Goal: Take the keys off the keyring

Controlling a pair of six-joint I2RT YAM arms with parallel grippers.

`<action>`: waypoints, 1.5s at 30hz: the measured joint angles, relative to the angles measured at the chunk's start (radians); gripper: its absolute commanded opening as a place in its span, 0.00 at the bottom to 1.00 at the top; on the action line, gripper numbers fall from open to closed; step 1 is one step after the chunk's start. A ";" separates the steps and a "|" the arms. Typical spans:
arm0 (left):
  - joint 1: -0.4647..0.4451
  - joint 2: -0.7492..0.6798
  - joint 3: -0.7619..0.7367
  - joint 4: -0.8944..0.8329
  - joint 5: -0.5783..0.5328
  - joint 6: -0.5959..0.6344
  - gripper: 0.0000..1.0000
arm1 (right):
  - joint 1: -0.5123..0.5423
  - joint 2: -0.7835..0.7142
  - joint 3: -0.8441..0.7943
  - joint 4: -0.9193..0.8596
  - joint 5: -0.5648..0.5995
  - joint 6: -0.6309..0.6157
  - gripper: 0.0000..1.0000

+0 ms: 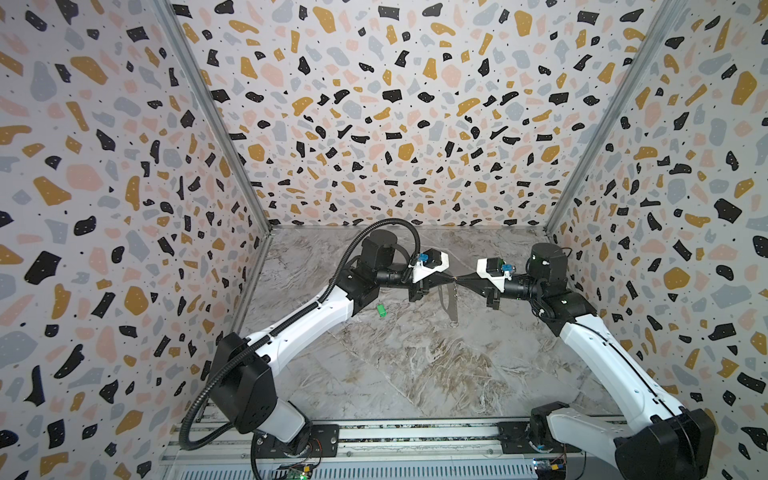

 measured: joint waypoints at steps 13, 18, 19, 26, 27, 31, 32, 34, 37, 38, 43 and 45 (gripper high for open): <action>-0.005 -0.009 0.033 -0.081 -0.100 0.079 0.36 | 0.001 0.008 0.015 -0.021 0.033 0.002 0.01; -0.035 -0.059 0.043 -0.178 -0.265 0.181 0.41 | 0.003 0.033 0.050 -0.067 0.064 -0.001 0.01; -0.048 -0.062 0.057 -0.200 -0.296 0.203 0.41 | 0.005 0.039 0.055 -0.073 0.068 -0.002 0.01; -0.137 -0.064 0.151 -0.272 -0.506 0.329 0.33 | 0.023 0.070 0.067 -0.130 0.106 -0.018 0.01; -0.146 -0.062 0.157 -0.286 -0.527 0.344 0.32 | 0.026 0.071 0.067 -0.135 0.109 -0.021 0.01; -0.172 -0.034 0.202 -0.346 -0.603 0.402 0.31 | 0.032 0.071 0.067 -0.146 0.117 -0.026 0.01; -0.177 -0.026 0.214 -0.362 -0.621 0.414 0.31 | 0.034 0.071 0.067 -0.150 0.118 -0.027 0.01; -0.186 -0.011 0.229 -0.384 -0.650 0.436 0.30 | 0.036 0.071 0.067 -0.156 0.121 -0.029 0.01; -0.202 0.002 0.229 -0.407 -0.681 0.459 0.29 | 0.039 0.071 0.067 -0.164 0.128 -0.031 0.01; -0.206 0.006 0.230 -0.417 -0.690 0.467 0.29 | 0.040 0.071 0.067 -0.165 0.130 -0.032 0.01; -0.216 0.027 0.246 -0.451 -0.715 0.488 0.27 | 0.042 0.071 0.067 -0.166 0.139 -0.036 0.00; -0.219 0.027 0.246 -0.456 -0.727 0.492 0.26 | 0.043 0.071 0.067 -0.166 0.139 -0.037 0.01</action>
